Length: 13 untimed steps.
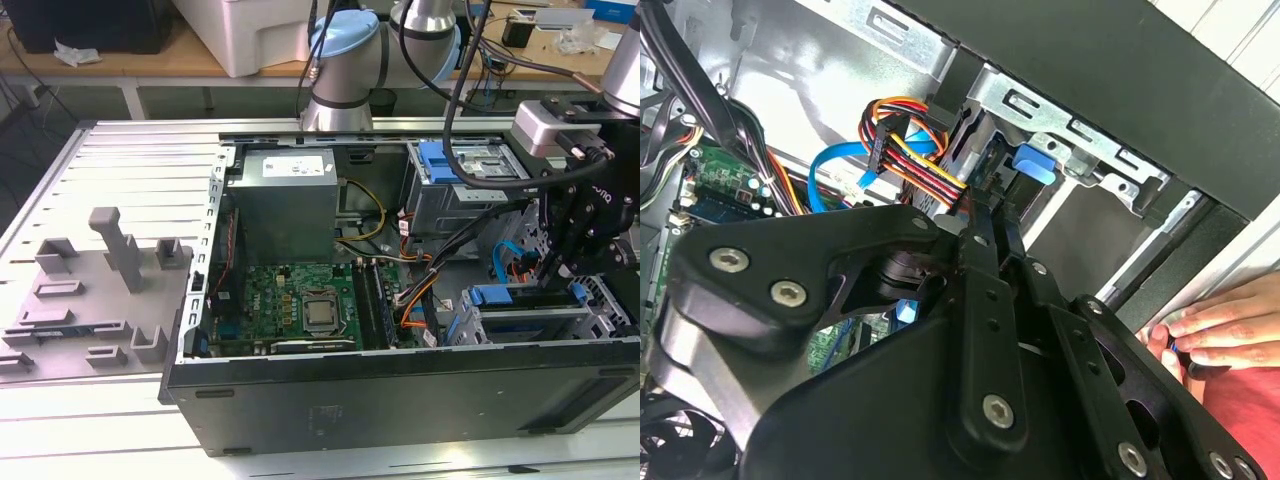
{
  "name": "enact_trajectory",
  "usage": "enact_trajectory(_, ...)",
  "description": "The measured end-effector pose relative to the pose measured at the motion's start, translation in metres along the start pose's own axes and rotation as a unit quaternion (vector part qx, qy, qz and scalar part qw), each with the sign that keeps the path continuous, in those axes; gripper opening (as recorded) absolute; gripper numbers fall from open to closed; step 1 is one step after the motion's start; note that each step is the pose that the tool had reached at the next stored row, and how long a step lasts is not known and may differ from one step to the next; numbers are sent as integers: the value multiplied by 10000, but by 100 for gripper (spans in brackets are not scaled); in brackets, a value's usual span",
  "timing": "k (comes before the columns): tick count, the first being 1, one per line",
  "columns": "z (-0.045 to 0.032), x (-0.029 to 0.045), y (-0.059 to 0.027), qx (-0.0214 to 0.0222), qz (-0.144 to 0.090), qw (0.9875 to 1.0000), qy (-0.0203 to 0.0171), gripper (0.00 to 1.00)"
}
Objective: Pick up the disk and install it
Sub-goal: 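Insert the first disk wire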
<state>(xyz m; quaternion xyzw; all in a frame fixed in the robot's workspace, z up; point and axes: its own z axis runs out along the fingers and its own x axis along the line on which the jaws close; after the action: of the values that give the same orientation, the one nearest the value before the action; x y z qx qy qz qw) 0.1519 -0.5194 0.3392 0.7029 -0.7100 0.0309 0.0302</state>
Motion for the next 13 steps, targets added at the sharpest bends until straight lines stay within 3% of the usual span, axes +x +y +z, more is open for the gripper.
enact_trajectory(13, -39, 2, 0, 0, 0, 10000, 2, 17)
